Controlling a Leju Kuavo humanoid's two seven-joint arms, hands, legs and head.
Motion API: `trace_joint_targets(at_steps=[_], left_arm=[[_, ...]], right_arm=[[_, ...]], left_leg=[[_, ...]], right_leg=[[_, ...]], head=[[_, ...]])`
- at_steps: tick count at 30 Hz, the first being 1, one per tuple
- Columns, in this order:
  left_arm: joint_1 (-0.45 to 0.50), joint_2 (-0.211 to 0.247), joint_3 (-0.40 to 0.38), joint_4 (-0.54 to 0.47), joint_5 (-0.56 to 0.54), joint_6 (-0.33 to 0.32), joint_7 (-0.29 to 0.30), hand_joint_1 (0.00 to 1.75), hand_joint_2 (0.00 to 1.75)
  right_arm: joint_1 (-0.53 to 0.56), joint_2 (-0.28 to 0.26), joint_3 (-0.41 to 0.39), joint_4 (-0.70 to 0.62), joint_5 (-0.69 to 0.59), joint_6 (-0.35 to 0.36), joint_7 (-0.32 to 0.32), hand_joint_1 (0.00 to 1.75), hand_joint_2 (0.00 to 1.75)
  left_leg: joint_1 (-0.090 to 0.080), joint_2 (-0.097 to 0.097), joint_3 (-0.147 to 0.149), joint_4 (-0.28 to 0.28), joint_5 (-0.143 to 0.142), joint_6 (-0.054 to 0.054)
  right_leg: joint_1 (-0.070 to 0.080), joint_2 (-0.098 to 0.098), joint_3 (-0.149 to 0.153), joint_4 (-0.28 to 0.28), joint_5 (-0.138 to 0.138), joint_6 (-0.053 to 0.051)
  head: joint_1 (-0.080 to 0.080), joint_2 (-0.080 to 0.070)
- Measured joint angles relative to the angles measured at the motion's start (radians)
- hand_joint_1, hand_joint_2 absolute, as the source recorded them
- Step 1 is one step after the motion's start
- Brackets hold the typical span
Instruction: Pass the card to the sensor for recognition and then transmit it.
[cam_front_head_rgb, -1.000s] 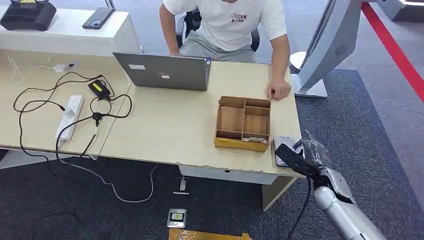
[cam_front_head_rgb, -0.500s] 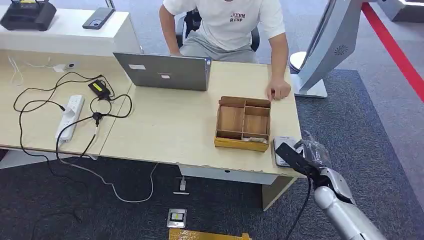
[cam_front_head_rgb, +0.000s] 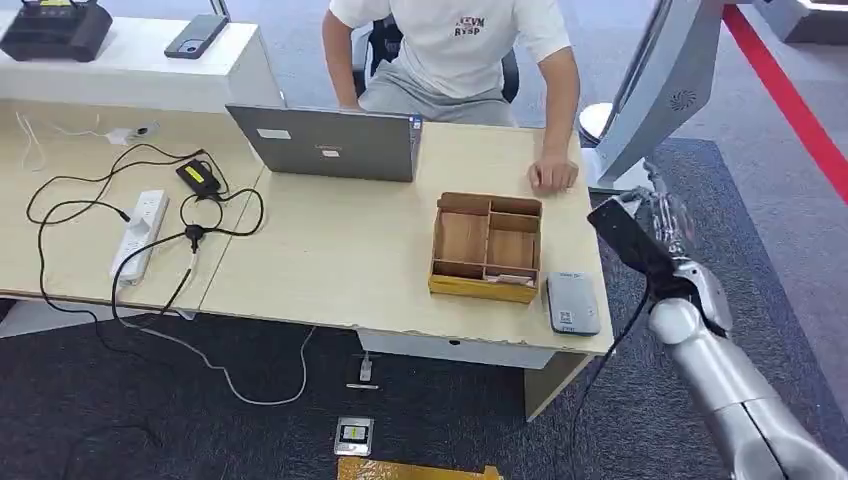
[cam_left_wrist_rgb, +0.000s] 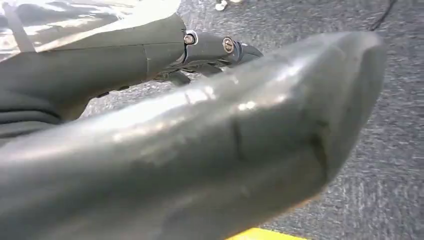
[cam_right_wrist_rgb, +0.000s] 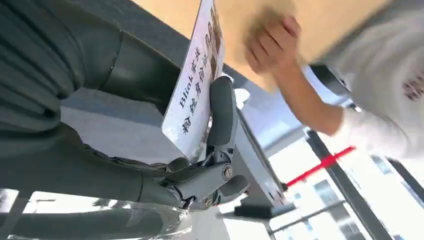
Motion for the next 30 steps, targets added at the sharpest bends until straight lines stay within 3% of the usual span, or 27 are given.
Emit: trace_joint_targets(at_steps=[6,15,30], left_arm=[[-0.002,0.003,-0.003,0.0,-0.023,-0.001,-0.018,0.0,0.0],[-0.005,0.02,-0.019,0.0,-0.058,-0.03,-0.029,0.0,0.0],[-0.008,0.039,-0.066,0.0,-0.099,-0.037,-0.033,0.0,0.0]], right_arm=[[-0.185,0.026,-0.018,0.063,0.033,0.004,-0.058,1.75,1.75],[-0.391,0.115,0.001,0.224,0.125,0.051,-0.069,1.75,1.75],[-0.521,0.242,0.067,0.434,0.247,0.051,0.013,1.75,1.75]], left_leg=[[0.0,0.0,0.0,0.0,0.0,0.0],[0.0,0.0,-0.001,0.0,0.001,0.0],[0.001,0.0,0.0,0.0,0.001,0.0]], right_leg=[[0.0,0.0,0.0,0.0,0.0,0.0],[0.001,0.0,0.0,0.001,0.0,0.0],[0.001,0.0,0.0,0.0,0.0,0.0]], head=[[0.0,0.0],[0.0,0.0],[0.001,0.0]])
